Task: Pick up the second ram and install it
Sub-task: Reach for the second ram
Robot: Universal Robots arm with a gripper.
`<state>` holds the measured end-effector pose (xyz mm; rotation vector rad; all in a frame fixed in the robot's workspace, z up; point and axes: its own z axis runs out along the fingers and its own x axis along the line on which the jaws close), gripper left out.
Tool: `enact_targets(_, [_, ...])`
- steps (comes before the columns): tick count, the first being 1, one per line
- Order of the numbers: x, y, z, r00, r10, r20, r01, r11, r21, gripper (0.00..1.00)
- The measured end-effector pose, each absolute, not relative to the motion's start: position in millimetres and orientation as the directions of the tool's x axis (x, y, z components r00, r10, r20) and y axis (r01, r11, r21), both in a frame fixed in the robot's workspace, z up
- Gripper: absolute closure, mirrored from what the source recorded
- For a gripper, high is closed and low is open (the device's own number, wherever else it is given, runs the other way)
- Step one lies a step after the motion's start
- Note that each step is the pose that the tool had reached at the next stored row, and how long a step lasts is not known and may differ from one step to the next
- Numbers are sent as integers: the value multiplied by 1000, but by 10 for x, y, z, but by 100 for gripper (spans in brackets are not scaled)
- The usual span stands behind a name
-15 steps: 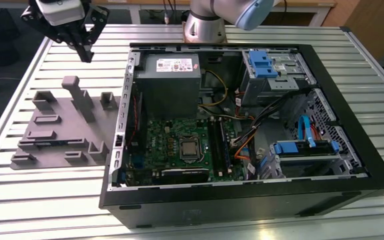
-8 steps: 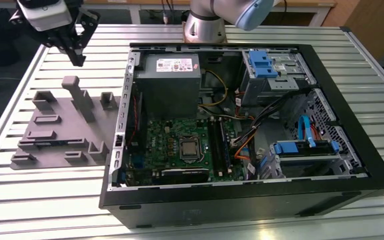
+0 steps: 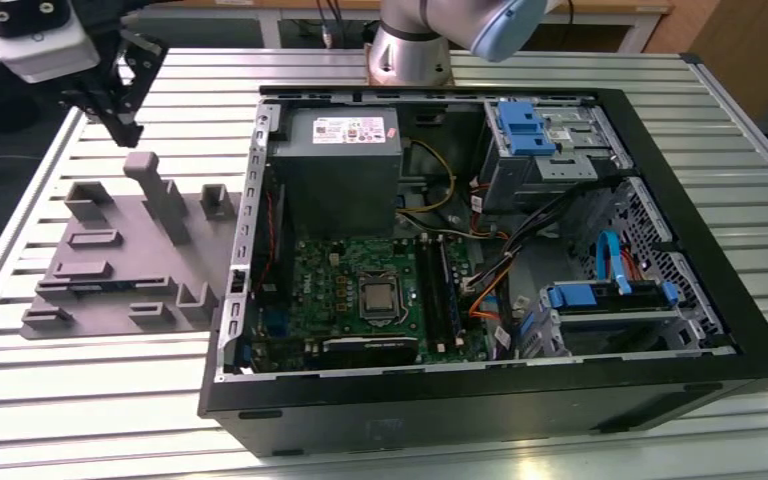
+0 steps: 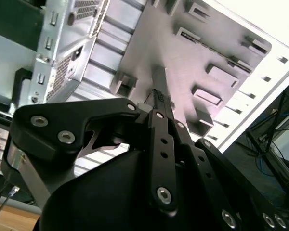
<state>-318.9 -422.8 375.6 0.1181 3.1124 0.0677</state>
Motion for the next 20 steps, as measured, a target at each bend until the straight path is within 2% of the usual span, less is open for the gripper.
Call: enact_targets(20, [-3888, -4318, 3687, -997, 76, -24, 75, 996, 44, 89])
